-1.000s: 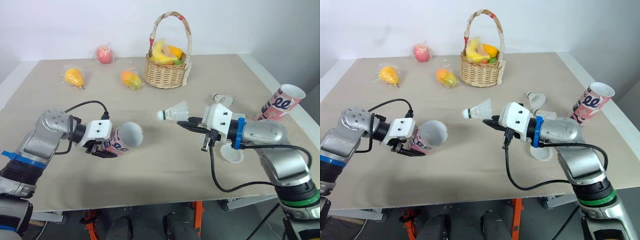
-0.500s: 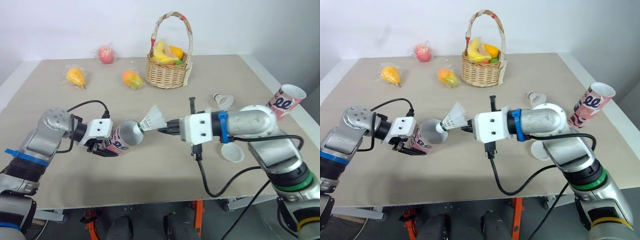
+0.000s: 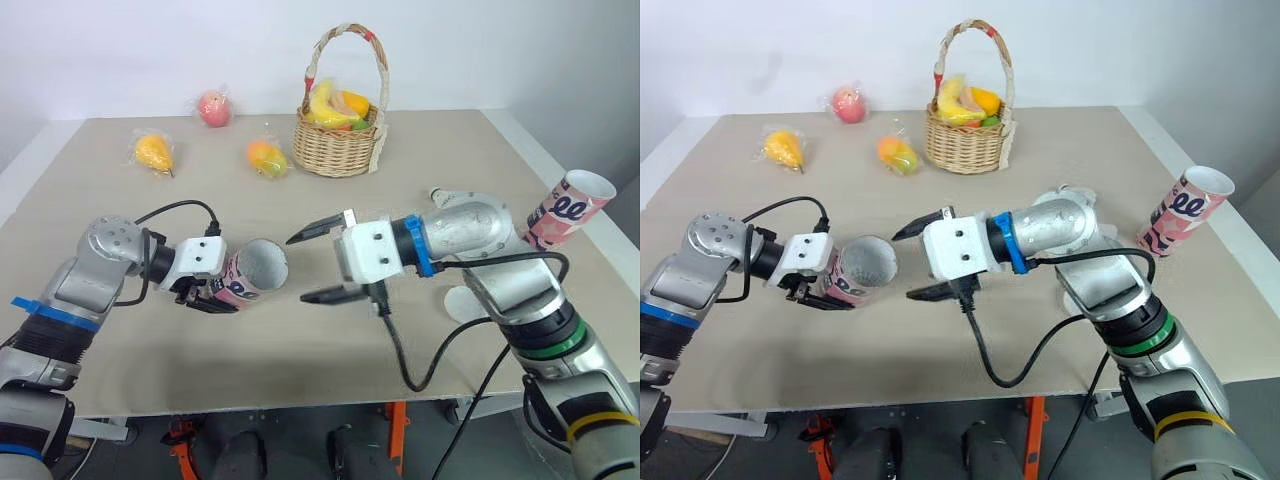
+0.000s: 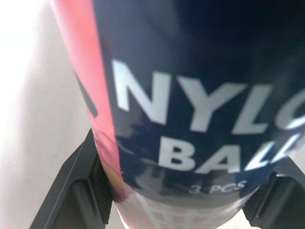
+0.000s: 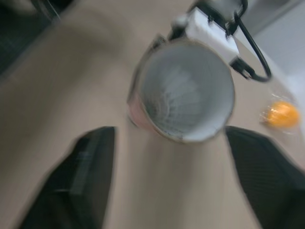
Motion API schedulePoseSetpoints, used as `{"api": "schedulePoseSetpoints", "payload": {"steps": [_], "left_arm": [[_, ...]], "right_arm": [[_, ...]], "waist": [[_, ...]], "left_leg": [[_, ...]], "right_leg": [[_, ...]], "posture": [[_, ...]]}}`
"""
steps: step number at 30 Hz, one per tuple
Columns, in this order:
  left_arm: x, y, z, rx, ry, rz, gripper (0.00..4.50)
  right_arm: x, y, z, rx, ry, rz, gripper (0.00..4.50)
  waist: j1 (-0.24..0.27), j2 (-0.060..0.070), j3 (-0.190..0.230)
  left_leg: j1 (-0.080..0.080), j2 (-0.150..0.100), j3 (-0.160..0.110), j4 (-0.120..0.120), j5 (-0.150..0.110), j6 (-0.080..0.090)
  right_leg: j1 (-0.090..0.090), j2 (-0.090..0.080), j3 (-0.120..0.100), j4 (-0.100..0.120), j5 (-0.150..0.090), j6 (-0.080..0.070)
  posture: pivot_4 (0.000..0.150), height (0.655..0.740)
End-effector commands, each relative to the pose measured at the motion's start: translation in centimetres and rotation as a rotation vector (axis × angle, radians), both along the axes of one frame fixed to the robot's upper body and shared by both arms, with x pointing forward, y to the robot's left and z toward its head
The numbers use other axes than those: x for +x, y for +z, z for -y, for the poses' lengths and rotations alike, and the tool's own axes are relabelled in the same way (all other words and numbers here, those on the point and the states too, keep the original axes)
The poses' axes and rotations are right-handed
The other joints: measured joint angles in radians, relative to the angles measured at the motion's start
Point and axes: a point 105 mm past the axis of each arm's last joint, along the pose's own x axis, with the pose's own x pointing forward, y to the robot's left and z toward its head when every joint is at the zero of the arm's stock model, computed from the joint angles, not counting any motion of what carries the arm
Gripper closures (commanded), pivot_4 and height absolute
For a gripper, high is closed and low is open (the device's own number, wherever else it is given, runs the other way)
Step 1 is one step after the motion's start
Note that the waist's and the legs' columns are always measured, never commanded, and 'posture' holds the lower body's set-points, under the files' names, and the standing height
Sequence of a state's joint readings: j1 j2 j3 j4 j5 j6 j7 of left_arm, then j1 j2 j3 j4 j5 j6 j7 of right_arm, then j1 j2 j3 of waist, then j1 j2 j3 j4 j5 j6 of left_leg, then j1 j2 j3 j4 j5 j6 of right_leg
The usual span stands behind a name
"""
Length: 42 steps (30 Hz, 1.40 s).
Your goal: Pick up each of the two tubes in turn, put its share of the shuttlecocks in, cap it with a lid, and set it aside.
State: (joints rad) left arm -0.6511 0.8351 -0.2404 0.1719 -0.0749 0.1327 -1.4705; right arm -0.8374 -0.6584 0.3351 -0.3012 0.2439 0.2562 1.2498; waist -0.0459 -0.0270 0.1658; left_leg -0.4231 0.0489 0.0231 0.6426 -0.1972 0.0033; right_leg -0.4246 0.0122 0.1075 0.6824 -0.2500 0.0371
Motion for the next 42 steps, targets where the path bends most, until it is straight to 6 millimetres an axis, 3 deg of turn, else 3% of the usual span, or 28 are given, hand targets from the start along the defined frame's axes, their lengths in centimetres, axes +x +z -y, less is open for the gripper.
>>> {"api": "schedulePoseSetpoints", "payload": {"steps": [1, 4, 6, 8, 12, 15, 24, 28, 37, 40, 42], "left_arm": [[0.0, 0.2, 0.4, 0.006, -0.016, 0.006, 1.59], [-0.2, 0.1, 0.4, 0.001, -0.015, 0.006, 1.59], [-0.4, -0.1, 0.3, 0.000, -0.012, 0.003, 1.59], [-0.6, -0.2, 0.1, 0.000, -0.007, -0.001, 1.59], [-0.7, -0.2, 0.2, -0.001, -0.009, -0.005, 1.59], [-0.4, -0.1, 0.5, -0.003, -0.017, -0.005, 1.59], [-0.2, -0.2, 0.8, -0.024, -0.021, -0.017, 1.59], [-0.2, -0.4, 0.7, -0.021, -0.017, -0.021, 1.59], [-0.1, -0.1, 0.6, -0.024, -0.013, -0.014, 1.59], [-0.2, -0.1, 0.5, -0.025, -0.006, -0.013, 1.59], [-0.3, 0.0, 0.3, -0.025, 0.000, -0.012, 1.59]], "right_arm": [[-0.4, 1.8, 1.4, 0.079, -0.041, -0.027, 0.60], [2.1, 2.2, 4.4, 0.197, -0.280, -0.059, 0.60], [4.9, 2.3, 8.1, 0.335, -0.555, -0.079, 0.60], [6.4, 1.7, 12.6, 0.448, -0.813, -0.103, 0.60], [6.0, -0.9, 19.7, 0.518, -1.138, -0.130, 0.60], [5.8, -2.7, 22.9, 0.572, -1.291, -0.179, 0.60], [6.4, -6.9, 24.1, 0.607, -1.405, -0.314, 0.60], [8.0, -8.3, 24.2, 0.583, -1.419, -0.343, 0.60], [12.6, -9.1, 23.7, 0.586, -1.414, -0.383, 0.60], [13.0, -9.6, 23.9, 0.579, -1.416, -0.389, 1.43], [12.8, -9.6, 24.2, 0.585, -1.410, -0.392, 2.42]], "waist": [[0.000, 0.000, 0.000], [0.001, 0.000, 0.000], [0.001, -0.001, 0.000], [0.003, -0.001, -0.001], [0.005, -0.002, -0.001], [0.001, 0.001, -0.002], [-0.002, 0.002, -0.002], [-0.002, 0.002, -0.002], [-0.002, 0.002, -0.002], [-0.001, 0.002, -0.002], [-0.001, 0.002, -0.002]], "left_leg": [[0.000, 0.000, 0.000, 0.000, 0.000, 0.000], [0.000, 0.000, 0.000, 0.000, 0.000, 0.000], [0.000, 0.000, 0.000, 0.000, 0.000, 0.000], [0.000, -0.001, 0.000, 0.000, 0.000, 0.000], [-0.001, -0.002, 0.000, -0.001, 0.000, 0.000], [-0.001, -0.003, 0.000, -0.002, -0.001, 0.000], [0.002, -0.002, 0.002, 0.000, 0.001, 0.001], [0.002, -0.003, 0.003, 0.002, 0.001, 0.001], [0.001, -0.002, 0.003, 0.001, 0.001, 0.001], [0.001, -0.003, 0.003, 0.001, 0.001, 0.001], [0.000, -0.003, 0.003, 0.000, 0.000, 0.002]], "right_leg": [[0.000, 0.000, 0.000, 0.000, 0.000, 0.000], [0.000, 0.000, 0.000, 0.000, 0.000, 0.000], [0.000, 0.000, 0.000, 0.000, 0.000, 0.001], [0.000, -0.001, 0.000, 0.000, 0.000, 0.001], [0.000, -0.001, 0.001, 0.000, -0.001, 0.000], [0.000, -0.001, 0.002, 0.000, -0.001, -0.001], [0.002, 0.000, 0.004, 0.000, 0.002, 0.006], [0.002, -0.001, 0.005, 0.000, 0.002, 0.007], [0.002, 0.000, 0.005, 0.000, 0.002, 0.006], [0.002, -0.001, 0.005, -0.001, 0.002, 0.005], [0.001, -0.001, 0.005, -0.001, 0.001, 0.004]], "posture": [[0.150, 0.7400], [0.150, 0.7400], [0.150, 0.7400], [0.150, 0.7400], [0.150, 0.7400], [0.150, 0.7400], [0.150, 0.7400], [0.150, 0.7400], [0.150, 0.7400], [0.150, 0.7400], [0.150, 0.7400]]}}
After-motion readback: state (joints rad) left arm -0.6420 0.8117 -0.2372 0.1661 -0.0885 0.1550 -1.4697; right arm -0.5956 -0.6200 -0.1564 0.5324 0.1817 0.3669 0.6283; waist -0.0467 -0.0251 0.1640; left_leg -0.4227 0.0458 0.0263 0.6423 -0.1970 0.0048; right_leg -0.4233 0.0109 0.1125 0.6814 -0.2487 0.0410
